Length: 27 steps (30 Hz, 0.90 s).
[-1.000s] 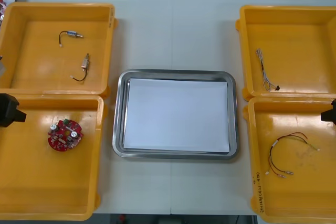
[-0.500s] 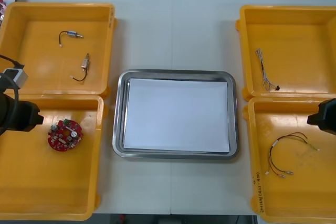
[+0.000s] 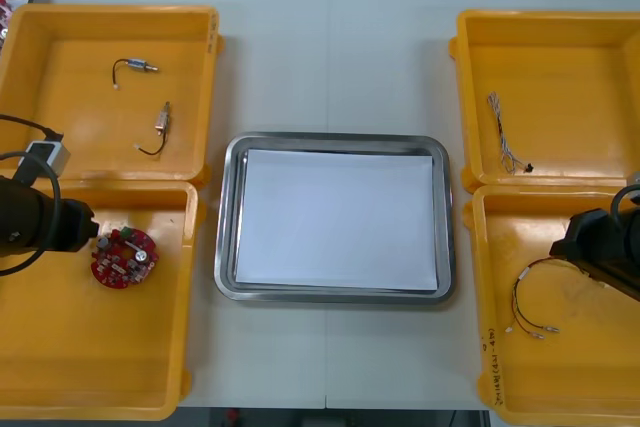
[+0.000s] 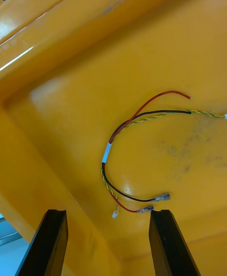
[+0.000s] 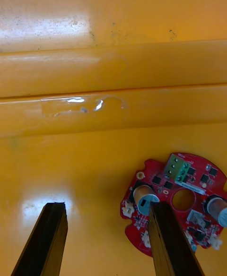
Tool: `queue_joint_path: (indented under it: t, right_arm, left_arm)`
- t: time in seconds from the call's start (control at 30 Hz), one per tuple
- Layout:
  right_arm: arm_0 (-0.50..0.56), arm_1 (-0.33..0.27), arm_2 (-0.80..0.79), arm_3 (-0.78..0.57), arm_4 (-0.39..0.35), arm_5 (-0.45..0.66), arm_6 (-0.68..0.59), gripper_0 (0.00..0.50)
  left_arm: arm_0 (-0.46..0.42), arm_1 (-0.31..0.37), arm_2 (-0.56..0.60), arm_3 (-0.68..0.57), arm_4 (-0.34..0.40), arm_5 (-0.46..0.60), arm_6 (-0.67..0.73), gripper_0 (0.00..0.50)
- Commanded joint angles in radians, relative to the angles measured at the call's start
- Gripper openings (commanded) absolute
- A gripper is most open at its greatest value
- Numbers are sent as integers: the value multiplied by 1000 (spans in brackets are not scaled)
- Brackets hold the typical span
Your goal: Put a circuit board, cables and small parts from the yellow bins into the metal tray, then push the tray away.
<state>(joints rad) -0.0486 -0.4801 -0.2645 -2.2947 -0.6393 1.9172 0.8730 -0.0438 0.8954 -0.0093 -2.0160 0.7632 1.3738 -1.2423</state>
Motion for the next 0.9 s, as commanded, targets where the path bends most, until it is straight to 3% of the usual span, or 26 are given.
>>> queue_joint_path:
  t: [0.03, 0.37, 0.63, 0.9]
  right_arm:
    - [33, 14, 19, -25, 24, 3, -8, 500]
    - [45, 18, 77, 26, 96, -29, -16, 500]
    - [44, 61, 179, 54, 291, -93, -32, 500]
    - [36, 93, 180, 98, 300, -147, -48, 500]
  left_arm:
    - [21, -4, -37, 0, -25, -28, -106, 500]
    - [15, -4, -98, 6, -44, -70, -94, 500]
    - [12, -4, -126, 25, -48, -107, -92, 500]
    - [12, -4, -138, 29, -76, -117, -89, 500]
